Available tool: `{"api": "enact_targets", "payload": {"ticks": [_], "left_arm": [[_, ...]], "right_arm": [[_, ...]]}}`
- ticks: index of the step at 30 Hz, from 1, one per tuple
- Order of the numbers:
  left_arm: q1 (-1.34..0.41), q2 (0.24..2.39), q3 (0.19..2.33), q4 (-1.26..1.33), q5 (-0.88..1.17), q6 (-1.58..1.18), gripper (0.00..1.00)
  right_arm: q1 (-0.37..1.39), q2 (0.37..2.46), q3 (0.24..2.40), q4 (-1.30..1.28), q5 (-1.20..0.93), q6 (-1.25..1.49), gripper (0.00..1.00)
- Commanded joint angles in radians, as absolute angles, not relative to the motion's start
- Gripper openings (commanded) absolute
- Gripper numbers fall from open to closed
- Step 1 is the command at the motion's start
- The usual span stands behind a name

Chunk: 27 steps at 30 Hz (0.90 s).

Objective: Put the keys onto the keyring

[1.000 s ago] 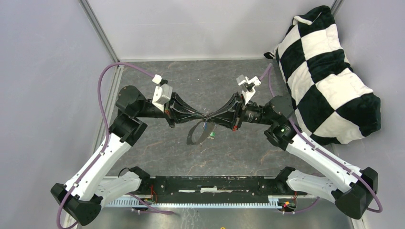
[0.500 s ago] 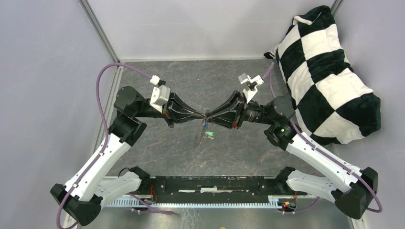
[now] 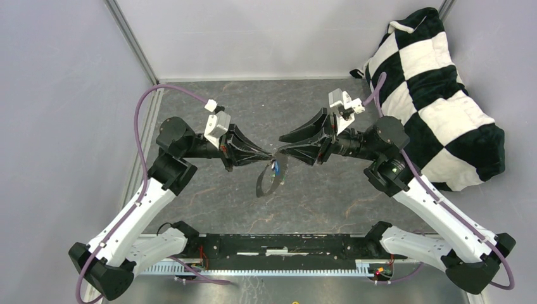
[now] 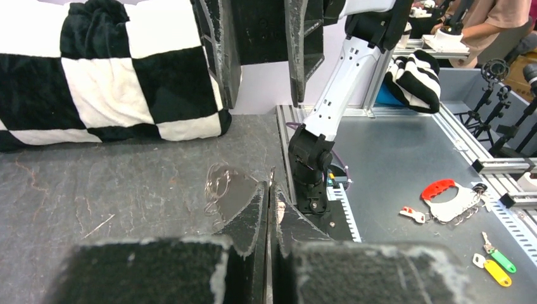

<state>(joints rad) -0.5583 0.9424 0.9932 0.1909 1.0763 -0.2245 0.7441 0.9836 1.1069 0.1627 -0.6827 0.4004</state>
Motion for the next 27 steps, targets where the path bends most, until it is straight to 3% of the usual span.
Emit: {"api": "enact_targets", "payload": {"ticks": [1, 17, 27], "left_arm": [[-0.56, 0.93, 0.993, 0.259, 1.034, -0.298, 0.02], [-0.56, 0.937, 0.992, 0.273, 1.003, -0.32, 0.02], [-0.56, 0.94, 0.991, 0.276, 0.992, -0.318, 0.02]], "right_arm": [[0.746, 0.998, 1.12, 0.199, -0.726, 0.38, 0.41], [0.745, 1.025, 1.086, 0.187, -0.749, 0.372, 0.32], [0.745, 1.038, 1.065, 0.206, -0.779, 0.382, 0.19]]}}
